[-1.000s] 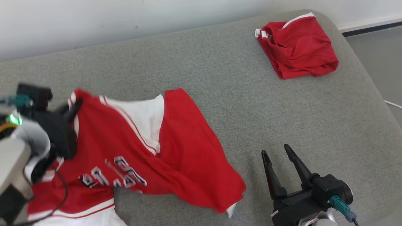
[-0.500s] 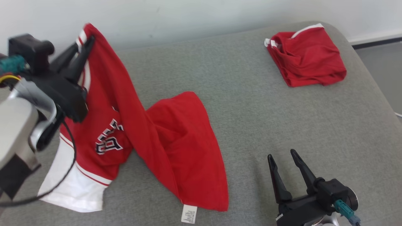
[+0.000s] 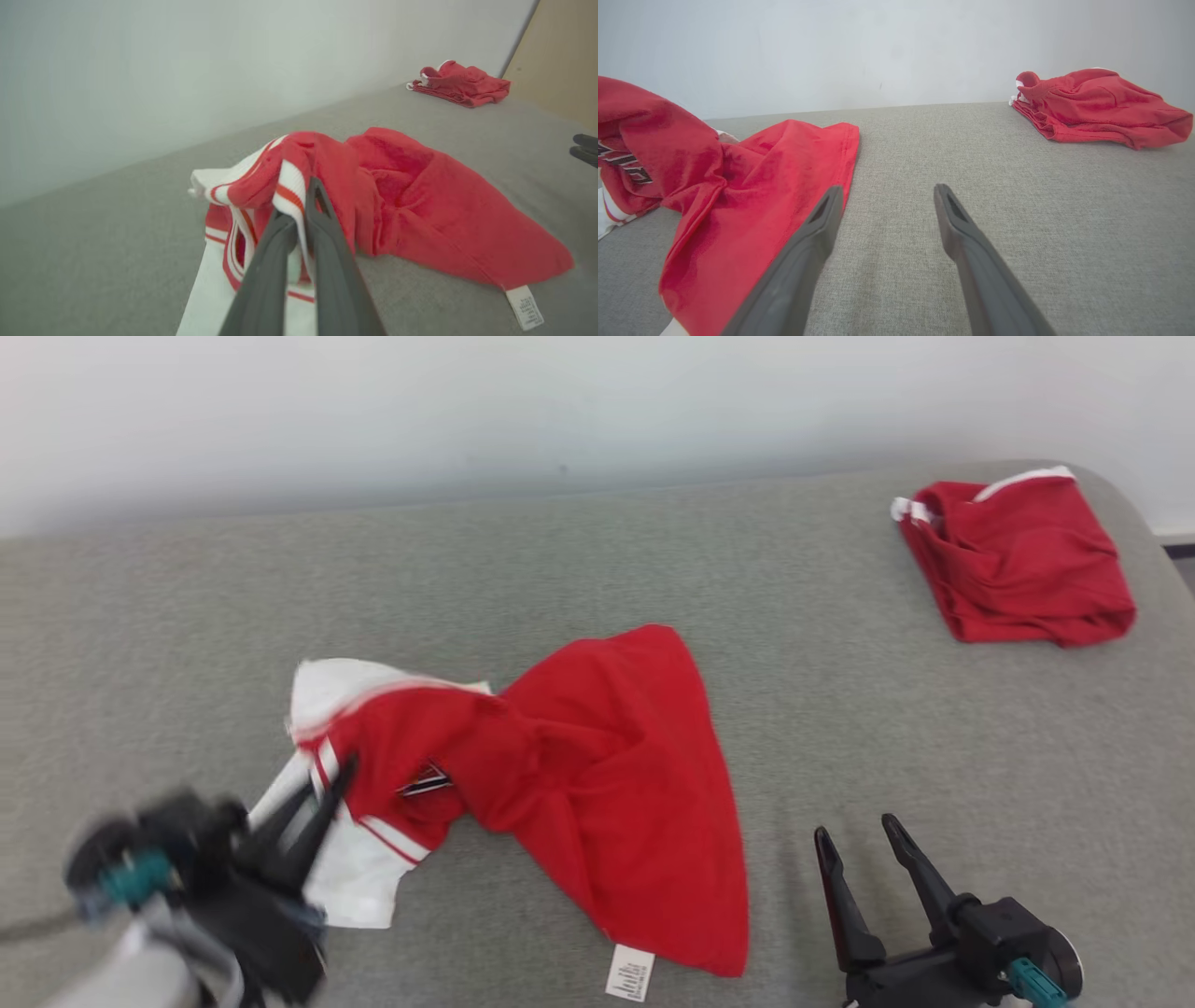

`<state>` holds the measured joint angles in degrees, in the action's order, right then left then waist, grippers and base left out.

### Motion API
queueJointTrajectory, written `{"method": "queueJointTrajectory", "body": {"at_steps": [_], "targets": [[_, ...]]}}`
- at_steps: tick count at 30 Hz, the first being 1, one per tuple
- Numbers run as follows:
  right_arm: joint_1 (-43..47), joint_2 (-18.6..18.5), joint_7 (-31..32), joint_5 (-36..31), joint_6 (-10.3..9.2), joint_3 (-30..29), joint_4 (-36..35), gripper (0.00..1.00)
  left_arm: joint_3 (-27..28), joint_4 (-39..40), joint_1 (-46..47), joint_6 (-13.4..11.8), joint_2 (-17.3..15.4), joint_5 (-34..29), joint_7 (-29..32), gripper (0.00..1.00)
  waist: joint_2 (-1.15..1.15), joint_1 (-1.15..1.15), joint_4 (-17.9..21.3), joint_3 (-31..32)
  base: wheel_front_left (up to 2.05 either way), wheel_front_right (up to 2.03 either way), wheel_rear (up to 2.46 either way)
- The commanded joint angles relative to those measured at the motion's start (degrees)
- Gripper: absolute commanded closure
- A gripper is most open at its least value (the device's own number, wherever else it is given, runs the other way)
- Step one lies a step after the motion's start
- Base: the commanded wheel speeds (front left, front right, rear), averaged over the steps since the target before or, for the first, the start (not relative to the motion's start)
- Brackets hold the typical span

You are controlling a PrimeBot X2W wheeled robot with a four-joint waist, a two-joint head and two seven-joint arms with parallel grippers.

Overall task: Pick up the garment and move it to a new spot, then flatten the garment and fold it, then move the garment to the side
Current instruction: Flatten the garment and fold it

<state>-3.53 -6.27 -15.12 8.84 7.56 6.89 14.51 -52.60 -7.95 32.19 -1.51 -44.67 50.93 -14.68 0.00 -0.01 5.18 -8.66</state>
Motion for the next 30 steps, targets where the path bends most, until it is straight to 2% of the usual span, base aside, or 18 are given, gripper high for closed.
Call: {"method": "queueJointTrajectory", "body": {"at_steps": [1, 5, 8, 14, 17, 21, 22, 23, 26, 30], "targets": [[0.41, -0.19, -0.02, -0.22, -0.18, -0.05, 0.17, 0.00, 0.59, 1.21, -2.97, -1.10, 0.74, 0.25, -0.42, 1.00, 0.00, 0.01, -2.24, 0.21, 0.00, 0.00, 0.00], [0.88, -0.46, -0.01, -0.23, -0.18, 0.07, 0.61, 0.00, 2.16, 3.32, -10.87, -3.66, 3.04, -1.65, -0.51, 1.00, 0.00, 0.01, -3.65, 0.13, 0.00, 0.00, 0.00], [1.12, -0.58, -0.01, -0.17, -0.18, -0.09, 0.90, 0.00, 3.93, 2.46, -16.37, -3.85, 5.55, -2.92, -0.47, 1.00, 0.00, 0.01, -4.04, 0.37, 0.00, 0.00, 0.00], [1.43, -1.03, -0.01, 0.28, -0.18, 0.18, 1.71, 0.00, 7.37, -3.76, -23.10, -2.65, 9.57, -6.58, -0.49, 1.00, 0.00, 0.01, -3.96, 1.13, 0.00, 0.00, 0.00], [1.50, -1.16, -0.01, 0.42, -0.18, 0.15, 1.86, 0.00, 9.26, -5.93, -24.19, -2.35, 10.41, -8.33, -0.49, 1.00, 0.00, 0.01, -3.83, 1.28, 0.00, 0.00, 0.00], [1.91, -1.11, -0.01, 0.47, -0.18, -0.02, 1.98, 0.00, 14.14, -10.34, -26.56, -1.61, 12.79, -11.12, -0.50, 1.00, 0.00, 0.01, -3.74, 1.40, 0.00, 0.00, 0.00], [1.98, -1.06, -0.01, 0.45, -0.17, -0.01, 2.05, 0.00, 15.19, -11.22, -26.91, -1.25, 13.76, -11.42, -0.50, 0.44, 0.00, 0.01, -3.74, 1.44, 0.00, 0.00, 0.00], [2.02, -1.00, -0.01, 0.43, -0.18, 0.05, 2.10, 0.00, 16.36, -11.78, -27.22, -0.82, 14.68, -11.58, -0.50, 0.00, 0.00, 0.01, -3.73, 1.47, 0.00, 0.00, 0.00], [2.25, -0.82, -0.01, 0.44, -0.18, -0.04, 2.12, 0.00, 20.29, -12.52, -28.64, 0.70, 16.86, -13.27, -0.50, 0.00, 0.00, 0.01, -3.73, 1.56, 0.00, 0.00, 0.00], [2.38, -0.70, -0.01, 0.58, -0.18, -0.35, 2.15, 0.00, 27.38, -9.47, -30.62, 2.64, 19.53, -15.74, -0.51, 0.00, 0.00, 0.01, -3.78, 1.64, 0.00, 0.00, 0.00]]}}
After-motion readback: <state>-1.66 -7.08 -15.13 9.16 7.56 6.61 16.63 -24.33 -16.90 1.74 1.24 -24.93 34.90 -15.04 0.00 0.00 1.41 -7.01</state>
